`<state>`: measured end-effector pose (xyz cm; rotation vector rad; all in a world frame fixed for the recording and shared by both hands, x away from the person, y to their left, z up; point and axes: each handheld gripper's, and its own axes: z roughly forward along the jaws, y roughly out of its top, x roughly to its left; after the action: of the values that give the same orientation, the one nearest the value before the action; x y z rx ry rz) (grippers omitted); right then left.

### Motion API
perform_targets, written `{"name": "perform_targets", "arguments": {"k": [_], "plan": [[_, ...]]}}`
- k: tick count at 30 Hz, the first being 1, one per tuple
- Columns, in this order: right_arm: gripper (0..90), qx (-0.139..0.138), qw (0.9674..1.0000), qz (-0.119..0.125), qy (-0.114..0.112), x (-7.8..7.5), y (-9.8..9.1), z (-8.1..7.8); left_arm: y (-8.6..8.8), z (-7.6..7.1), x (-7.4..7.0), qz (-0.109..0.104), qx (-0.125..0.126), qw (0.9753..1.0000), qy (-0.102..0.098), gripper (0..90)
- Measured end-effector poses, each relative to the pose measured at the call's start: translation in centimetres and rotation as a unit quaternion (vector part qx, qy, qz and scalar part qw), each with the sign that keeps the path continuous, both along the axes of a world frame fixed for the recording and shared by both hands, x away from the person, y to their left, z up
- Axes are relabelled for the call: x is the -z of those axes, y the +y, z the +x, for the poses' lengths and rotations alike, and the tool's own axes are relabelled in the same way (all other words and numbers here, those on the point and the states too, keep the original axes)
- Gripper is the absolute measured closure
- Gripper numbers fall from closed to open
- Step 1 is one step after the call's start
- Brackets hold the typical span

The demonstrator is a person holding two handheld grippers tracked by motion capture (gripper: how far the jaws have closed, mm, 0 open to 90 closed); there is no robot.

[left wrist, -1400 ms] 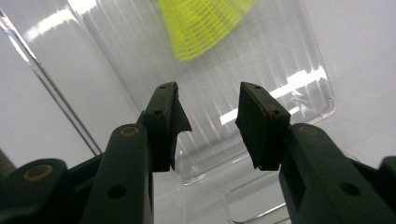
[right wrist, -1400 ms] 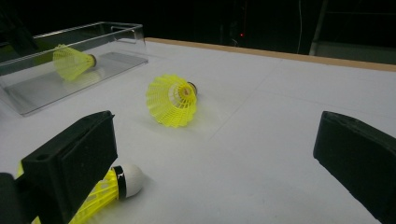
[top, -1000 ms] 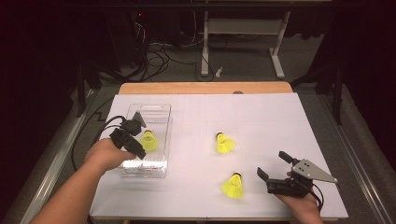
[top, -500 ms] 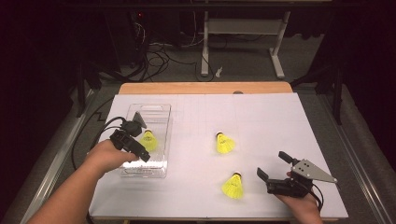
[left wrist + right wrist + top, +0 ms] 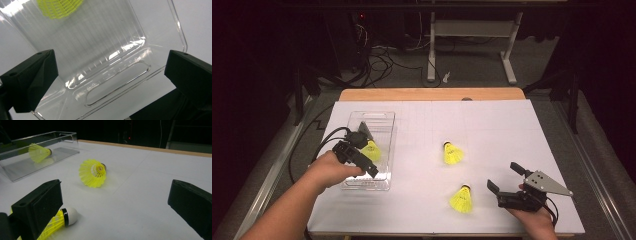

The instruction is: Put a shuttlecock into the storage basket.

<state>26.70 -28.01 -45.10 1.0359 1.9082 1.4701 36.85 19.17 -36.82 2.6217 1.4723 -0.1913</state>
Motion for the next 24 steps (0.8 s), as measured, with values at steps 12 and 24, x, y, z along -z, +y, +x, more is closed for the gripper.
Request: {"name": "perform_targets", "arguments": {"k": [12, 24], "plan": [[0.2, 0.000, 1.0000, 0.000, 0.000, 0.0, 0.1, 0.0, -1.6, -0.6, 0.1, 0.008, 0.019, 0.9998, 0.002, 0.7], [0.2, 0.001, 1.0000, 0.001, 0.001, 0.1, 0.1, 0.1, -3.1, -0.6, -1.1, 0.002, 0.033, 0.9994, 0.005, 0.7]]}}
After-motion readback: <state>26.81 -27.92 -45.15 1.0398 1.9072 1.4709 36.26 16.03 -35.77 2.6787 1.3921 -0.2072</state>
